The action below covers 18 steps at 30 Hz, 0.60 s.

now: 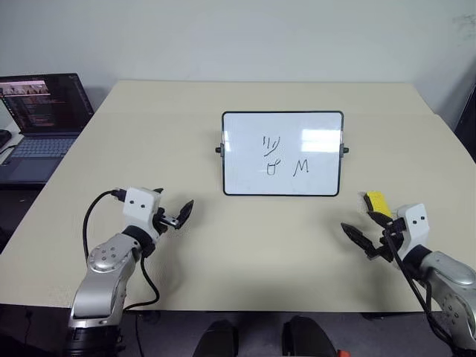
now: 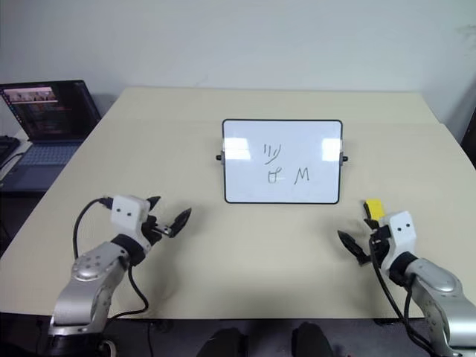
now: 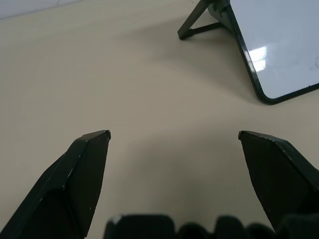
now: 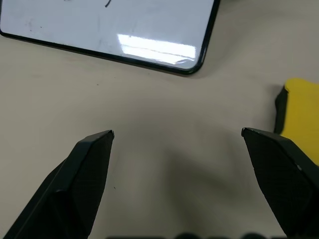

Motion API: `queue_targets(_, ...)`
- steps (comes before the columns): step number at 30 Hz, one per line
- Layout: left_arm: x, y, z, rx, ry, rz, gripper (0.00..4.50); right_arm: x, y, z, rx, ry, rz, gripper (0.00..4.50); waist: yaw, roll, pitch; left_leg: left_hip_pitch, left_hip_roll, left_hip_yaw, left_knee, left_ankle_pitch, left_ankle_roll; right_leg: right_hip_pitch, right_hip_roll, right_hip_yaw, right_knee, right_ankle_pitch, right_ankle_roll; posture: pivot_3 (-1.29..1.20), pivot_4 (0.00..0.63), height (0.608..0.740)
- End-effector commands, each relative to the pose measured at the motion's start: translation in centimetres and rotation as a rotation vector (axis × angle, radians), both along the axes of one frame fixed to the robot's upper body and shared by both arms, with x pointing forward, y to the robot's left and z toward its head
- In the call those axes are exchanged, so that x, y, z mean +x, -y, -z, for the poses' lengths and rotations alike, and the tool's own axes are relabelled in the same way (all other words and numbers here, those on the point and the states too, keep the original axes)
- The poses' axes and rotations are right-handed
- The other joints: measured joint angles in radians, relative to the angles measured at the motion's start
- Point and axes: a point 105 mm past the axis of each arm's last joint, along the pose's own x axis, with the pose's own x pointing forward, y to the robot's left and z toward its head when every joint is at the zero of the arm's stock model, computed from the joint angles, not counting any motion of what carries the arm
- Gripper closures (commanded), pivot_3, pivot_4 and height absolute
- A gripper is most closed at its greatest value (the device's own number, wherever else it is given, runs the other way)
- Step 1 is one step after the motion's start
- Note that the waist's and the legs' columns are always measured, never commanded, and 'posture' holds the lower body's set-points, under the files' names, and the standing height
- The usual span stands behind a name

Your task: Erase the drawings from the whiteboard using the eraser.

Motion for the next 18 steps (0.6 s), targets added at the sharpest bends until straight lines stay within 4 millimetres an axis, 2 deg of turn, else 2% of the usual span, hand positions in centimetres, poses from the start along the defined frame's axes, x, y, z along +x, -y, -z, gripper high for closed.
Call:
queue_targets(1, 0.1, 0.8, -1.6, 0.005, 0.068, 0.06, 0.01, 0.2, 1.8, -0.7, -0.043, 0.034, 0.049, 0.0, 0.0, 0.0, 0.0, 0.0, 0.0, 0.0, 0.0, 0.0, 0.0, 0.0, 0.0, 0.0, 0.0, 0.0, 0.0, 0.0, 0.15, 0.74)
queue_targets(5, 0.1, 0.8, -1.8, -0.014, 0.069, 0.074, 0.01, 0.1, 2.0, -0.8, -0.059, 0.039, 0.055, 0.0, -0.001, 0.0, 0.0, 0.0, 0.0, 0.0, 0.0, 0.0, 0.0, 0.0, 0.0, 0.0, 0.0, 0.0, 0.0, 0.0, 0.15, 0.74)
queue_targets(10, 0.3, 0.7, -2.2, -0.023, 0.064, 0.108, 0.01, -0.3, 0.7, -2.0, -0.047, 0.064, 0.008, 0.0, -0.002, 0.0, 0.0, 0.0, 0.0, 0.0, 0.0, 0.0, 0.0, 0.0, 0.0, 0.0, 0.0, 0.0, 0.0, 0.0, 0.15, 0.74)
queue_targets(14, -0.2, 0.1, -3.2, 0.007, 0.071, 0.148, 0.01, -0.7, -0.1, -2.1, -0.03, 0.062, -0.025, 0.0, -0.002, 0.0, 0.0, 0.0, 0.0, 0.0, 0.0, 0.0, 0.0, 0.0, 0.0, 0.0, 0.0, 0.0, 0.0, 0.0, 0.15, 0.74)
queue_targets(16, -1.1, -0.5, -3.3, 0.038, 0.048, 0.202, 0.01, -1.4, -1.3, -2.0, -0.023, 0.055, -0.067, 0.0, -0.002, 0.0, 0.0, 0.0, 0.0, 0.0, 0.0, 0.0, 0.0, 0.0, 0.0, 0.0, 0.0, 0.0, 0.0, 0.0, 0.15, 0.74)
queue_targets(18, -1.7, -0.7, -3.1, 0.051, 0.012, 0.228, 0.01, -2.1, -1.0, -1.9, -0.013, 0.046, -0.075, 0.0, -0.002, 0.0, 0.0, 0.0, 0.0, 0.0, -0.001, 0.0, 0.0, -0.001, 0.0, 0.0, 0.0, 0.0, 0.0, 0.0, 0.15, 0.74)
